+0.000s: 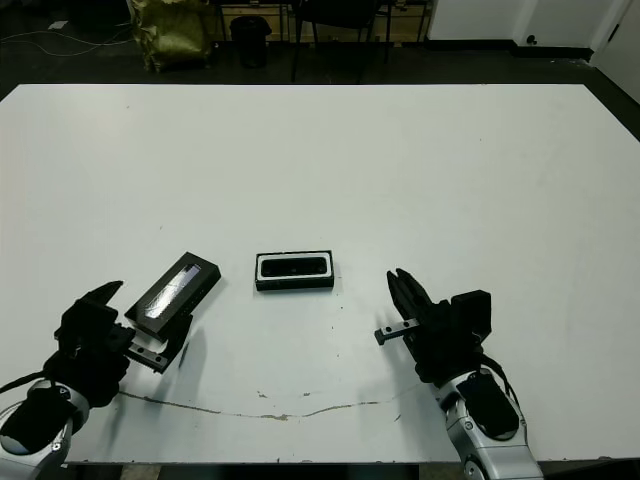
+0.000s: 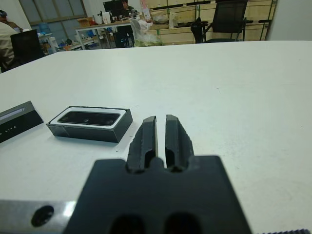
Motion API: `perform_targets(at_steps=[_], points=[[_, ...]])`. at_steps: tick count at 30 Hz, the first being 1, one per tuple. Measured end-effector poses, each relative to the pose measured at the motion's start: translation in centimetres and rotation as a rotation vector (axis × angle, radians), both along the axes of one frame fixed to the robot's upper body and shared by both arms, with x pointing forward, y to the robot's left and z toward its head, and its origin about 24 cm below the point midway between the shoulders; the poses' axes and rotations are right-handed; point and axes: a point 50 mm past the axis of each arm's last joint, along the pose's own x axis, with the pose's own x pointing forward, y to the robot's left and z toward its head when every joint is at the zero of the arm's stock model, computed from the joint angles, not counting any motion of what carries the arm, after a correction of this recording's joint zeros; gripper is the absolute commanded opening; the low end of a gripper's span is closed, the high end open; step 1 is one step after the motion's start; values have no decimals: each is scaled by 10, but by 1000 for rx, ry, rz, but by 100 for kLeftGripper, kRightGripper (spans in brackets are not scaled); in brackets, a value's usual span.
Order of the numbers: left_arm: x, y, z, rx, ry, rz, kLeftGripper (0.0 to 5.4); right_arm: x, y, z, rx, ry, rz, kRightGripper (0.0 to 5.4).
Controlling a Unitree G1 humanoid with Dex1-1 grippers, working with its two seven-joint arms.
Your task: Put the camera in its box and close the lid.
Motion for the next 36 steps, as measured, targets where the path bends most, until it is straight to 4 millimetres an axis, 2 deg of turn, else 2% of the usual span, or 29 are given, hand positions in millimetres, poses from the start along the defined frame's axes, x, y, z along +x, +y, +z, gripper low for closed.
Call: perform_targets(at_steps=[13, 25, 36], points=[[0, 3, -8, -169, 125, 18, 539, -2, 4, 2, 17, 14, 5, 0], [6, 8, -8, -116, 118, -10, 539, -2, 4, 1, 28, 21, 5, 0], [8, 6, -11, -185, 149, 28, 539, -3, 3, 0, 42, 25, 3, 0]])
